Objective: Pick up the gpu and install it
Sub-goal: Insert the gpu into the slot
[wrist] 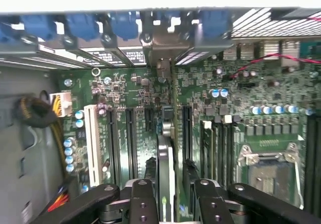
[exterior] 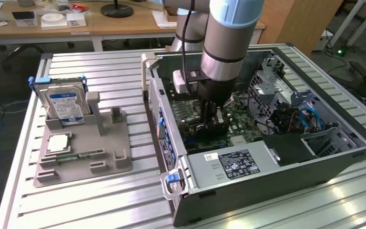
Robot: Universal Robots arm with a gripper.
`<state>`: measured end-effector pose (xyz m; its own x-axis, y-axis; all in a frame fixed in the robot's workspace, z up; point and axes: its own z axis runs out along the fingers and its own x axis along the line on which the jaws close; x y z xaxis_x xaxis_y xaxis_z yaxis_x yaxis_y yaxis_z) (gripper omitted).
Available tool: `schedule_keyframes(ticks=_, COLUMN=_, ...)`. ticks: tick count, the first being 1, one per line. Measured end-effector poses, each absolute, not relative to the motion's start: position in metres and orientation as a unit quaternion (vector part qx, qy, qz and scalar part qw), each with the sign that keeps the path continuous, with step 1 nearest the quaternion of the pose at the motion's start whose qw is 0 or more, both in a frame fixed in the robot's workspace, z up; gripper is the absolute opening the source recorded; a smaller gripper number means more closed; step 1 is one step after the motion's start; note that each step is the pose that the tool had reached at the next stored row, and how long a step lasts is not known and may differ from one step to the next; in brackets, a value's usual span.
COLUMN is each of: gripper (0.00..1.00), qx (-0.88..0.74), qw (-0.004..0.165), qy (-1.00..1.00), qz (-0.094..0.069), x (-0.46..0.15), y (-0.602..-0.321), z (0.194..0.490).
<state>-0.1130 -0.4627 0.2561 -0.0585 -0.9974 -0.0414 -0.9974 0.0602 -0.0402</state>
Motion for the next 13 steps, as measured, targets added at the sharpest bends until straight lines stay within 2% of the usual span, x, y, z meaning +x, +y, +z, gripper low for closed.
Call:
schedule_keyframes(ticks=5, gripper=0.35, qx=-0.686, qw=0.031, qy=0.727, qz=-0.002, x=-0.113, y=-0.463, z=0.272)
schedule_keyframes(ticks=11, gripper=0.33, qx=-0.686, qw=0.031, qy=0.727, qz=-0.002, x=-0.113, y=-0.463, z=0.274)
schedule_keyframes(ticks=13, gripper=0.21, qx=-0.686, qw=0.031, qy=0.727, qz=-0.002, x=-0.113, y=-0.463, z=0.274)
